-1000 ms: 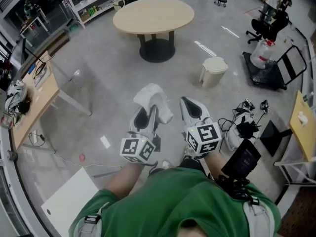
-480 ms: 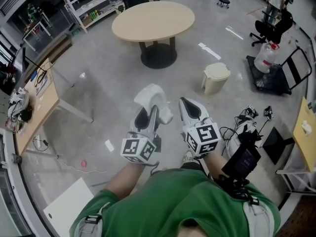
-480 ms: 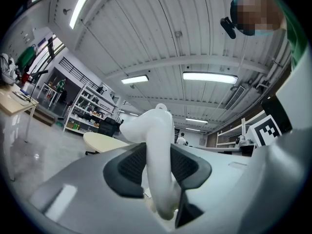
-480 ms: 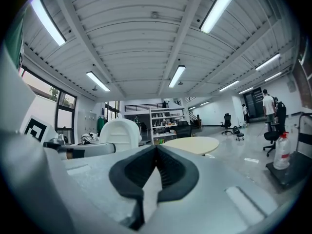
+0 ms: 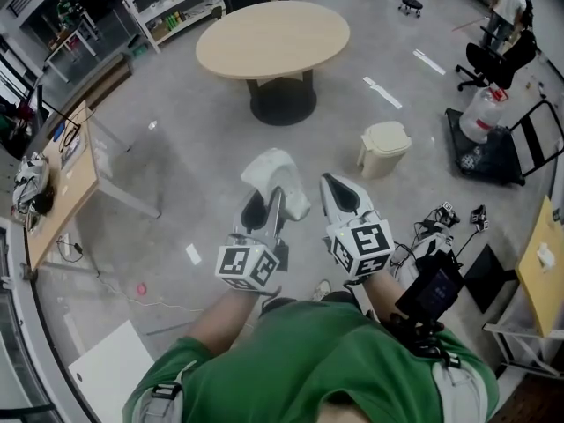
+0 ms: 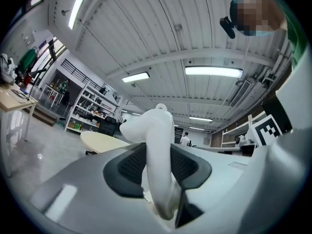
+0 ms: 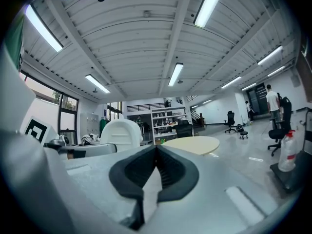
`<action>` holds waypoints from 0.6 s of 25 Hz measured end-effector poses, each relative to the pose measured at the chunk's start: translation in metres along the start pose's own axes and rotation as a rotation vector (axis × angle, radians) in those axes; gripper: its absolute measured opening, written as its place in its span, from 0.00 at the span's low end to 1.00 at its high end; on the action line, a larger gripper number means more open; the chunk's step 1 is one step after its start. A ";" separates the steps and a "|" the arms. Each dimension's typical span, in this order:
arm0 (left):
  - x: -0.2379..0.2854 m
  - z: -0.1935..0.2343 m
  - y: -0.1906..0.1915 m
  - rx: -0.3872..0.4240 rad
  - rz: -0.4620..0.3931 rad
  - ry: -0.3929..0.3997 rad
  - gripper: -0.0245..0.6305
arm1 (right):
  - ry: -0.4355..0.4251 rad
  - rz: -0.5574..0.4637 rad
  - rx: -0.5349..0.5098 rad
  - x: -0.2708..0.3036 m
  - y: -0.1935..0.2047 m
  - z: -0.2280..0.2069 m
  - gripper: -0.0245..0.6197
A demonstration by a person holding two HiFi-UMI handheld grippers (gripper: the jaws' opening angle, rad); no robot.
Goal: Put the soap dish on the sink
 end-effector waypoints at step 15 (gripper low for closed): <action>0.074 -0.014 -0.001 0.007 0.021 0.046 0.26 | 0.030 0.012 0.014 0.023 -0.006 -0.064 0.04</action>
Point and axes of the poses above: the fingertips, and each gripper's own axes: x forward along the fingers, z to its left, y out of its underside, the point moved 3 cm from there along -x, backward along the fingers, and after that the axes turned 12 degrees about z, right-handed, at the moved point
